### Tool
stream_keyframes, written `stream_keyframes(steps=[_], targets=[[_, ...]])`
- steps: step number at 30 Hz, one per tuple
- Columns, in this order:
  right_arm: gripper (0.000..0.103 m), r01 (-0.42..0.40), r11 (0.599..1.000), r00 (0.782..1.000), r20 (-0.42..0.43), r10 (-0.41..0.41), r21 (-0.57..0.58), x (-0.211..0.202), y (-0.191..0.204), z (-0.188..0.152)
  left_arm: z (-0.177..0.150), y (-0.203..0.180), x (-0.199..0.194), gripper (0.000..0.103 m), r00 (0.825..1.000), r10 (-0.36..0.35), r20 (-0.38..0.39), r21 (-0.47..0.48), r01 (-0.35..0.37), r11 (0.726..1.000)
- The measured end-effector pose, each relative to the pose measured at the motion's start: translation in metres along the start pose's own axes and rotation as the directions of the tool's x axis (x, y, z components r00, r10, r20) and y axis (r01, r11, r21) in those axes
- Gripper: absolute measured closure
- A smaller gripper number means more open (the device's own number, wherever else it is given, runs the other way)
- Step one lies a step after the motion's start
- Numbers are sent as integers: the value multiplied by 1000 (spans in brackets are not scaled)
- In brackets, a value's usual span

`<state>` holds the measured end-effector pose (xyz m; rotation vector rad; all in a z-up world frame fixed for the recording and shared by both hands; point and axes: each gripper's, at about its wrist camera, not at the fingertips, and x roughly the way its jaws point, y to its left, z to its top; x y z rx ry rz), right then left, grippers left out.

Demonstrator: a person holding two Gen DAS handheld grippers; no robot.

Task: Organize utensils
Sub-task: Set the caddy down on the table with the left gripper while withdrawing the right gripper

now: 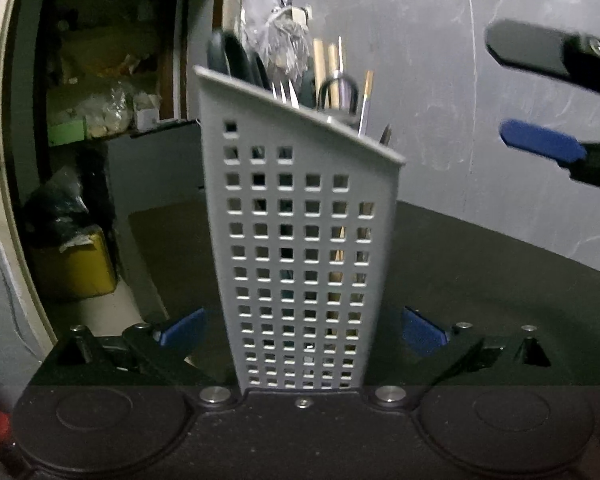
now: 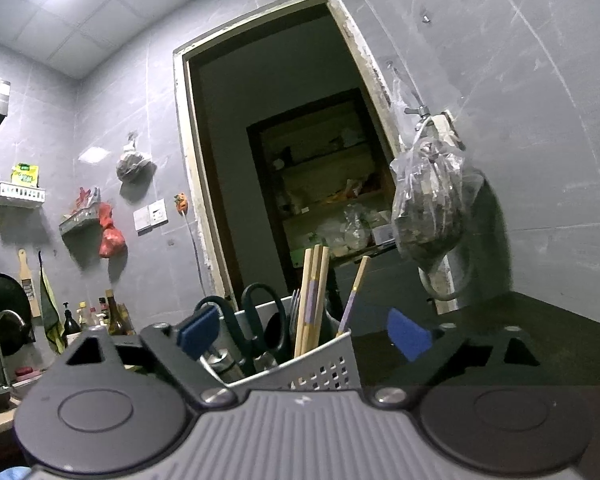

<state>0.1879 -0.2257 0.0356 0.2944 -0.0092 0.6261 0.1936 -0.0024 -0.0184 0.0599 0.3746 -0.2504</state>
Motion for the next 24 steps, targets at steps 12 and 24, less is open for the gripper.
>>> stream_keyframes(steps=[12, 24], targets=[[0, 130, 991, 991, -15, -129, 37, -57, 42, -15, -11, -9, -89, 1, 990, 29, 135, -22, -26, 999], [0, 223, 975, 972, -73, -223, -9, -92, 74, -37, -39, -3, -157, 1, 974, 137, 179, -100, -120, 988]])
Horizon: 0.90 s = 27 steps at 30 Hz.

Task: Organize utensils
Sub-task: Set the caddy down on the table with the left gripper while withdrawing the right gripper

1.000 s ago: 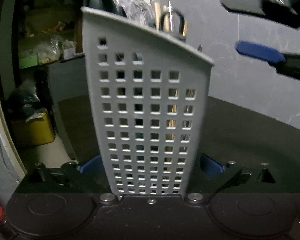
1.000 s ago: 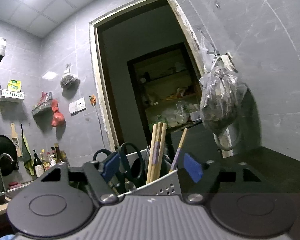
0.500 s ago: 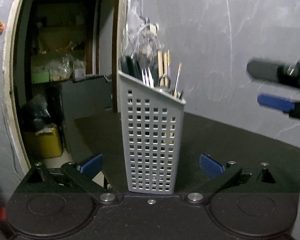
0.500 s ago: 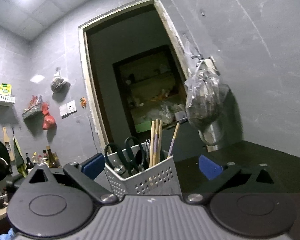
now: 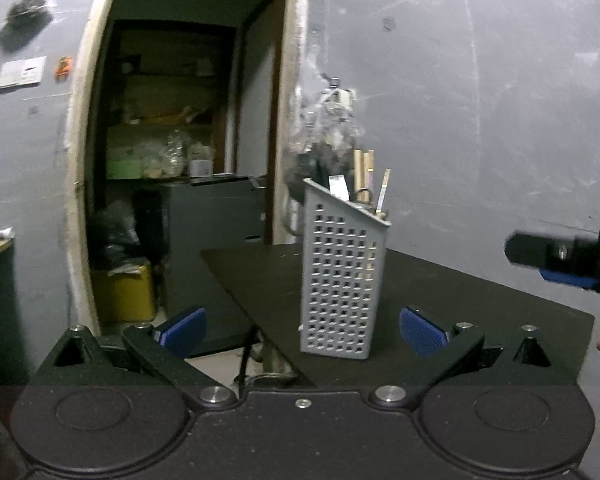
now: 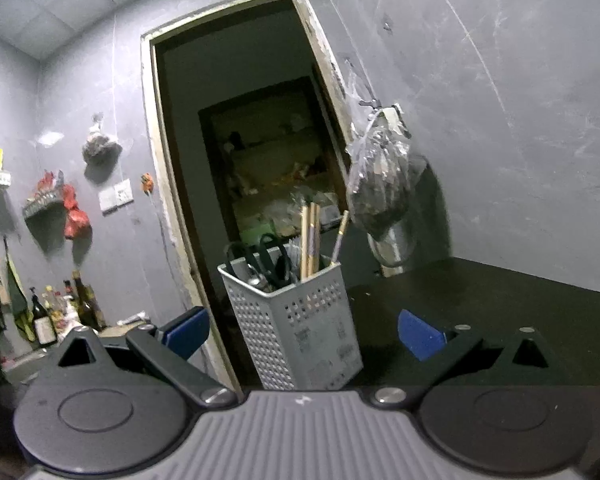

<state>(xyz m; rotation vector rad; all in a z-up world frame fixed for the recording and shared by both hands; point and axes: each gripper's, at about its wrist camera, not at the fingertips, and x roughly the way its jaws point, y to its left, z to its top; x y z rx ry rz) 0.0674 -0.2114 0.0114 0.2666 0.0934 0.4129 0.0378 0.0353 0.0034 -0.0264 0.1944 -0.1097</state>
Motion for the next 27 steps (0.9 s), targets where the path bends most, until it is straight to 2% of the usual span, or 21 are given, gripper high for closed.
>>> stream_keyframes(steps=[6, 19, 27], targets=[[0, 81, 996, 995, -63, -83, -34, -7, 8, -14, -6, 10, -19, 1, 997, 75, -15, -29, -75, 997], [0, 155, 987, 982, -101, -157, -34, -20, 14, -24, -17, 16, -45, 1, 993, 110, -41, -39, -112, 993], [0, 147, 986, 979, -129, -156, -75, -18, 21, -29, -17, 15, -46, 1, 992, 122, -42, -43, -124, 991]])
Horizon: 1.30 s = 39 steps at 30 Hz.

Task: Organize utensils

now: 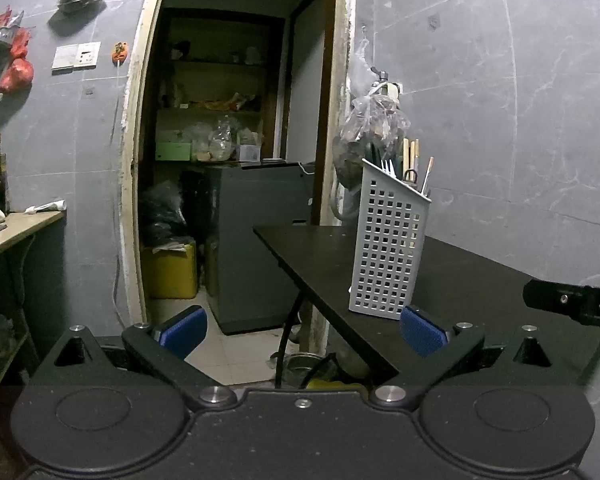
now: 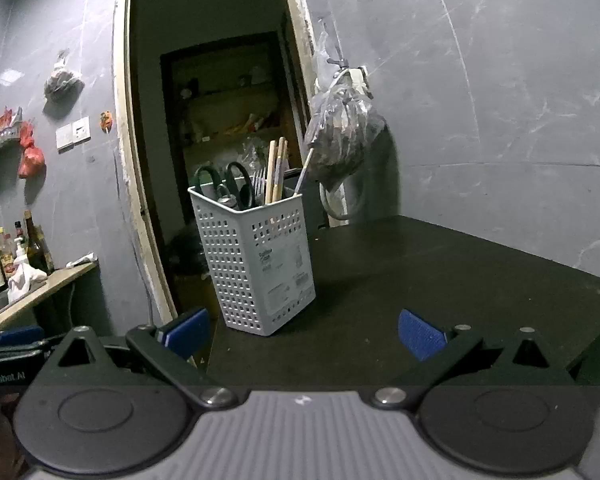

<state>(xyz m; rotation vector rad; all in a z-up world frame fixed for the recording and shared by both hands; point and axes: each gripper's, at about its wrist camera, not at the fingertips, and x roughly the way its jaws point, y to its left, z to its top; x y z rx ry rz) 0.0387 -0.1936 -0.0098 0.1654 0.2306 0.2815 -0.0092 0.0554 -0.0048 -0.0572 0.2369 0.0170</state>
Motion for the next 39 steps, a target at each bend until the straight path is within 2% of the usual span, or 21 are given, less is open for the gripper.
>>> stream_keyframes(steps=[6, 39], targets=[[0, -37, 999, 999, -8, 37, -15, 1, -1, -3, -1, -1, 3, 1, 1000, 5, -6, -4, -5, 1000], [0, -47, 998, 999, -20, 46, -49, 2, 0, -7, -2, -2, 0, 1, 1000, 3, -11, 9, -3, 1000]])
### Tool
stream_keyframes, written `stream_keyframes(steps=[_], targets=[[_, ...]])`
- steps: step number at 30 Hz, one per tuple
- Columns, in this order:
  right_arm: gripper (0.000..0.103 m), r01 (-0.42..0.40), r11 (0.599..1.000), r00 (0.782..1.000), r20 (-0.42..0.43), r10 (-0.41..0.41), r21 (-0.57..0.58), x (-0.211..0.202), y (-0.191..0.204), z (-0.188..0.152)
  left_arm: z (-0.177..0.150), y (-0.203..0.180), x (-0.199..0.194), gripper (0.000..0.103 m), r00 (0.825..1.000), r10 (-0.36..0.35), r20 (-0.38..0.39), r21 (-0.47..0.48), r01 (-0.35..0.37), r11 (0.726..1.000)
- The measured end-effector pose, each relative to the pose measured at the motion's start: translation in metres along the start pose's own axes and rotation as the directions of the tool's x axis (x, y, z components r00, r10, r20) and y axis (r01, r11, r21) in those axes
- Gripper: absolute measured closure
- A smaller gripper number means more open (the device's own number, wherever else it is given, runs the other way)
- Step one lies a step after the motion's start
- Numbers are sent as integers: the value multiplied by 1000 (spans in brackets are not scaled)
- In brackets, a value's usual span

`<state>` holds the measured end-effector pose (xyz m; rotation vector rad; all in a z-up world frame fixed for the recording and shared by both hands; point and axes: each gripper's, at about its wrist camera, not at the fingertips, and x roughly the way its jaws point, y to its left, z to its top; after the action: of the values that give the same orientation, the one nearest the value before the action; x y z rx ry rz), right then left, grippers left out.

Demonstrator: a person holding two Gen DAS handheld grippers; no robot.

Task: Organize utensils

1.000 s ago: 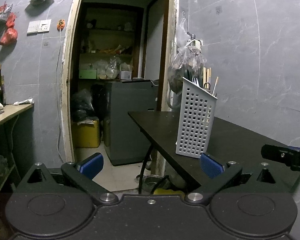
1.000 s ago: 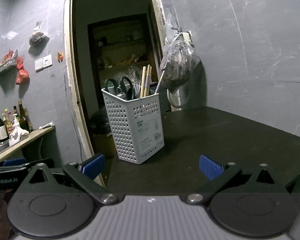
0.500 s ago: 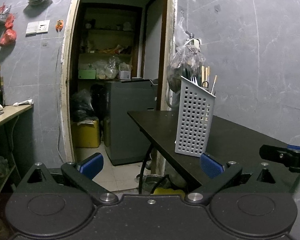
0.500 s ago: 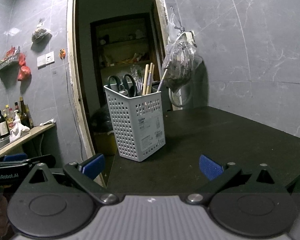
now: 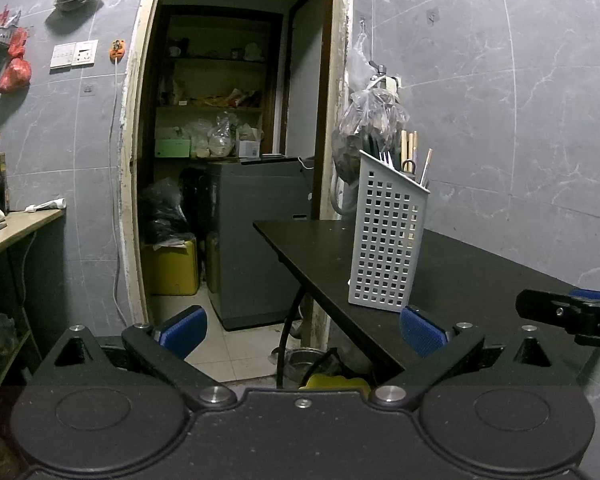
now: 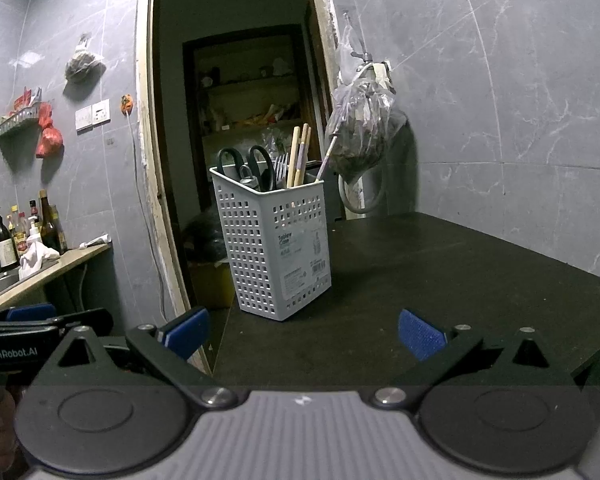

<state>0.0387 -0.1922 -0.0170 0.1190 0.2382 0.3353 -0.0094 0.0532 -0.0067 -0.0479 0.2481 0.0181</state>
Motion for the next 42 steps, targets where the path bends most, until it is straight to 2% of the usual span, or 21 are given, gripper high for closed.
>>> stream_keyframes(steps=[42], targets=[[0, 6, 1000, 1000, 0, -6, 0, 0, -3, 0, -1, -4, 2, 1, 1000, -6, -10, 4, 6, 1000]])
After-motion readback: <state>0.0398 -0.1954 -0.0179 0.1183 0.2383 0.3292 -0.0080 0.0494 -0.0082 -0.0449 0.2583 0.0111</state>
